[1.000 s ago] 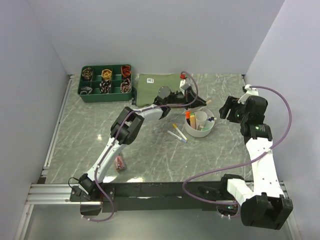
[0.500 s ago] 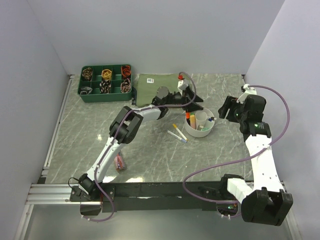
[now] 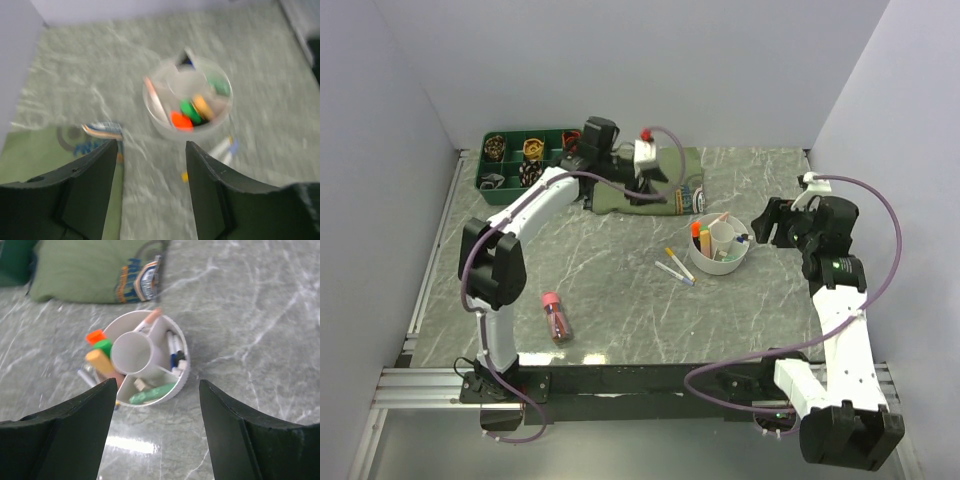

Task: Sort the stationery into containers
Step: Pick up the pen from the center of the board.

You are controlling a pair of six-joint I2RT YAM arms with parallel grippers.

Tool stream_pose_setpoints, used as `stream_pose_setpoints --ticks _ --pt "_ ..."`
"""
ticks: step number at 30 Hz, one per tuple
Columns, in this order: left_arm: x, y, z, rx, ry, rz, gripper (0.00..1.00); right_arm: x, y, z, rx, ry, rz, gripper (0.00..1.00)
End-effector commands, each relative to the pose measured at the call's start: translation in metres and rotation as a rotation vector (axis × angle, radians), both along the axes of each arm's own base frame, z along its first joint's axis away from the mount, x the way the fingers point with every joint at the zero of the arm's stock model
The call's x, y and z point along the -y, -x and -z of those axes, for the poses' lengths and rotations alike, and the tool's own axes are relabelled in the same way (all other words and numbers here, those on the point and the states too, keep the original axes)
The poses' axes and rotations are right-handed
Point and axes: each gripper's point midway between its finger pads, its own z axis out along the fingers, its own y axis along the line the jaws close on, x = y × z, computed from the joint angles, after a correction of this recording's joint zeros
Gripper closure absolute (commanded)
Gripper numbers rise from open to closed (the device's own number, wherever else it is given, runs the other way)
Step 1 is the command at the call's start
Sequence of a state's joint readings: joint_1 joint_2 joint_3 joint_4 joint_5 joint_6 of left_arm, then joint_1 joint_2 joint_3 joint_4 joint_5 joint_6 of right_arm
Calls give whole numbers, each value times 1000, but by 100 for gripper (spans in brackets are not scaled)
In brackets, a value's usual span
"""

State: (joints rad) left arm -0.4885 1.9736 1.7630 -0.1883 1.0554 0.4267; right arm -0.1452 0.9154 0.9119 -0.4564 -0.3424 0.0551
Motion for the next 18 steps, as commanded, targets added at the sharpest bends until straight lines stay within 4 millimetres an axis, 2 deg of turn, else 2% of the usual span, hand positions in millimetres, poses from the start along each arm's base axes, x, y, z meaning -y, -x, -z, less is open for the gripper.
stream_pose_setpoints --ticks 1,3,6,12,18 --pt "-46 85 117 -64 -434 263 42 -20 14 -7 59 30 -165 26" --pt "-53 92 131 -88 -483 280 43 -28 22 -3 48 43 -228 26" --pt "-51 94 146 -98 -494 267 44 -33 30 2 19 63 -283 26" --pt "-25 105 153 -64 -492 312 43 -31 33 -3 29 76 -275 25" --pt "9 120 171 -57 -488 355 45 -30 42 0 31 72 -255 26"
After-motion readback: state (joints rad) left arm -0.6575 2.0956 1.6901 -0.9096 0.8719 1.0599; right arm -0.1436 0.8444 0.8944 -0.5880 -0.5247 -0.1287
